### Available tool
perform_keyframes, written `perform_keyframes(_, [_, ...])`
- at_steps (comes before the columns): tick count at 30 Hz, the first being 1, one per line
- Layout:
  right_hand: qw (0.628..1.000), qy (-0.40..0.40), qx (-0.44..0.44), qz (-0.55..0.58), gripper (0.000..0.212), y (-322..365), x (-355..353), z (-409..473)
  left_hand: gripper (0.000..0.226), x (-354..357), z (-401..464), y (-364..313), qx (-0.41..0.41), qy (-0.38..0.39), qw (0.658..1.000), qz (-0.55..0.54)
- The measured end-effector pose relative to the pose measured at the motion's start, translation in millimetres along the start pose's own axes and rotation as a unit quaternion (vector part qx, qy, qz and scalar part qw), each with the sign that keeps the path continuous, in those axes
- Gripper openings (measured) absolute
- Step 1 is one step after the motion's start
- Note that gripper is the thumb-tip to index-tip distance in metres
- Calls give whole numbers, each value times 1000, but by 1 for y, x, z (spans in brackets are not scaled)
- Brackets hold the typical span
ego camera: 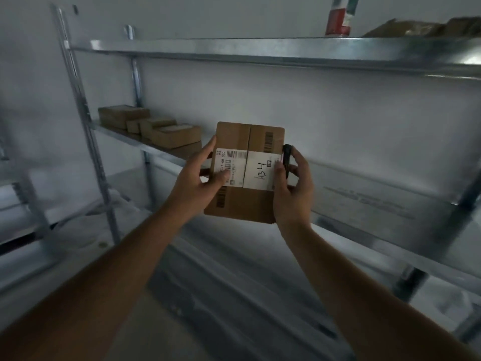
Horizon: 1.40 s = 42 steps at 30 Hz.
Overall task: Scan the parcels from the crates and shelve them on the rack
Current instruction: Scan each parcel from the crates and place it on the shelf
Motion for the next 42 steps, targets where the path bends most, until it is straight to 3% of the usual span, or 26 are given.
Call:
perform_keyframes(6, [1000, 13, -15, -20, 47, -27, 99, 41, 78, -49, 59, 61, 1, -29, 999, 17])
perform_keyframes(20, [994, -77, -14, -78, 45, -72, 286, 88, 66, -137, 208, 202, 61, 68, 995, -34])
perform_keyframes(32, [988, -124, 19, -84, 35, -133, 335, 176, 62, -106, 322, 263, 84, 128, 988, -6])
perform_keyframes(42, [978, -159, 87, -100, 31, -184, 348, 232, 63, -55, 393, 304, 54, 225, 971, 56])
Point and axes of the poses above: each hand's wrist, its own z-axis towards the middle knuckle, its own x-axis out of the palm, y = z × x, the point moved 9 cm from there along z, towards the middle knuckle, and after that the axes turned 3 degrees about z, right-handed, at the moved point
